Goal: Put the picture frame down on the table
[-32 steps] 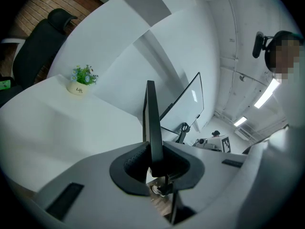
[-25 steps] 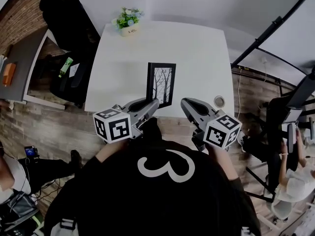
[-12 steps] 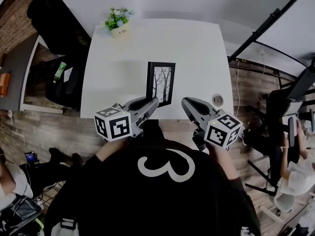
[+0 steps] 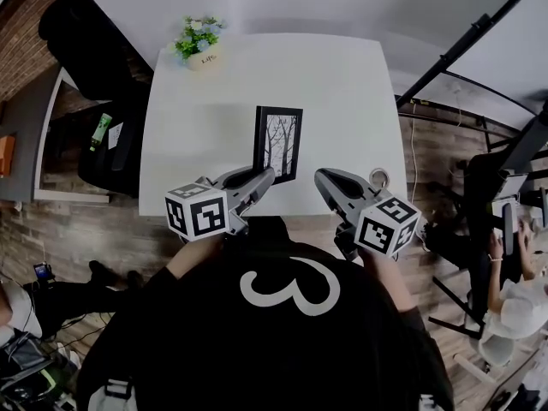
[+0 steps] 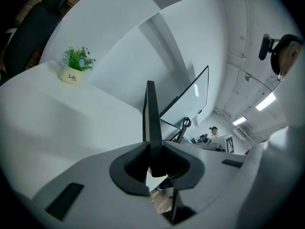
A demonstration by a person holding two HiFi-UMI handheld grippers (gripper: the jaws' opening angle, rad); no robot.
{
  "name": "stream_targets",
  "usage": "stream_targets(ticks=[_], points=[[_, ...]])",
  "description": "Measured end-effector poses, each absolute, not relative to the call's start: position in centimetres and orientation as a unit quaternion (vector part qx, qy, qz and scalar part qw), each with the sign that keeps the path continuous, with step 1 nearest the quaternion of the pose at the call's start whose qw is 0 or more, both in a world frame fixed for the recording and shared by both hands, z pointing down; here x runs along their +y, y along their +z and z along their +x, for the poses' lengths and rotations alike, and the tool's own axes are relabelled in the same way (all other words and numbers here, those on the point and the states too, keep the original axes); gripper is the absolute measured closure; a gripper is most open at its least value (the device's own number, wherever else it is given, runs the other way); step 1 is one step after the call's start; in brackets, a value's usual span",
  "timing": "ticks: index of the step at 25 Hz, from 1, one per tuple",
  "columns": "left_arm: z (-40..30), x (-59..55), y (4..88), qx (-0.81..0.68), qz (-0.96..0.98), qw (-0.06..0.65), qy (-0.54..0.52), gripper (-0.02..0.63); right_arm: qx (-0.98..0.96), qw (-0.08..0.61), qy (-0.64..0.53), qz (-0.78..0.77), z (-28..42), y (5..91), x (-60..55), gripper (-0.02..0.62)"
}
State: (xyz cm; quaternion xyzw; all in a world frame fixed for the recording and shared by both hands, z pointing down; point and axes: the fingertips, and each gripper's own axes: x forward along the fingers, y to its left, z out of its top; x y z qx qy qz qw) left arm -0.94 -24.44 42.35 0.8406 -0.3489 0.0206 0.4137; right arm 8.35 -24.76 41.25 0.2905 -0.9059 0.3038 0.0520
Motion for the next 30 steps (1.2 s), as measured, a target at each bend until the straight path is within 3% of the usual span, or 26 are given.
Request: stream_targets(ticks=[30], points=[[-1.5, -28.0, 50.2, -0.334, 0.802, 0.49, 0.071, 0.541, -0.883, 0.076, 0.352, 0.302, 7.7, 45.4, -28.0, 0.572]])
